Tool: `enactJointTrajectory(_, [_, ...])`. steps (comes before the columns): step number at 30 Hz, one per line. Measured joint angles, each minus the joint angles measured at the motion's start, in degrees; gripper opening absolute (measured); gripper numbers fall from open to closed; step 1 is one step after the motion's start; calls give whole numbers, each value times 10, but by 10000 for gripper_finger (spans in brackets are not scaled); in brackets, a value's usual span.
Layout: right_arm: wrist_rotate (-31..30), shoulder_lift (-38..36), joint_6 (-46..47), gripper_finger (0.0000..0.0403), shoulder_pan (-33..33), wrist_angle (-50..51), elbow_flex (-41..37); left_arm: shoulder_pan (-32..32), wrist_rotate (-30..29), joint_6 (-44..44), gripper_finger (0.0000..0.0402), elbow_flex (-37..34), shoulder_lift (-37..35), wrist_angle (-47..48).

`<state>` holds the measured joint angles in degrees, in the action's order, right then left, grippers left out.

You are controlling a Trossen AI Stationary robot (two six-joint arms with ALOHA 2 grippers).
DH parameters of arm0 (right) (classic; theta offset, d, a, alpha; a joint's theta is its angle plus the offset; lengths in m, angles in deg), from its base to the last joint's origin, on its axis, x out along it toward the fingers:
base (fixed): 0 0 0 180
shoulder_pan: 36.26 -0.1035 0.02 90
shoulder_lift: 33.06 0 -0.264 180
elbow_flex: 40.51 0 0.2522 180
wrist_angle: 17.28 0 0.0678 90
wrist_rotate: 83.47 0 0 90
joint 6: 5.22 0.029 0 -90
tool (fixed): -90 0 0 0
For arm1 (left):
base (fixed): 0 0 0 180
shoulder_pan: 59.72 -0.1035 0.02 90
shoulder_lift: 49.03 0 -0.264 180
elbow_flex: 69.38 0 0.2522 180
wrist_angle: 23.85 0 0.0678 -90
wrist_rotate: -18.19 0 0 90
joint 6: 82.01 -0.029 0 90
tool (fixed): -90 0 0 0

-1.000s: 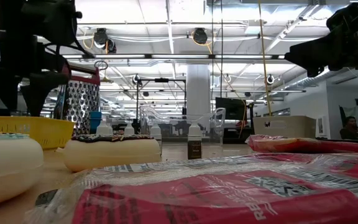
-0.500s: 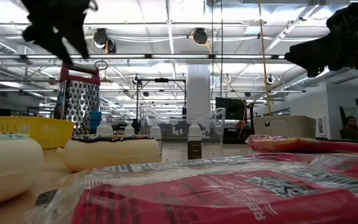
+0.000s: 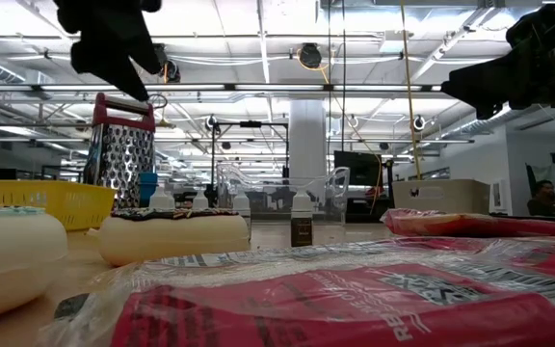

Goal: Pick & Place Food Item
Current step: Put the light blue donut into the yellow bin

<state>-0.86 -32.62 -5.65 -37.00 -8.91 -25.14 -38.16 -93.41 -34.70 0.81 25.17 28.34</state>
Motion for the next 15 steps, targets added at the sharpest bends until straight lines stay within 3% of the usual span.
enactJointTrajectory(10, [0, 0, 0, 155, 0, 0, 0, 1, 169, -35, 296, 0, 79, -124])
enactJointTrajectory(15, [0, 0, 0, 155, 0, 0, 0, 4, 223, 38, 296, 0, 99, -162])
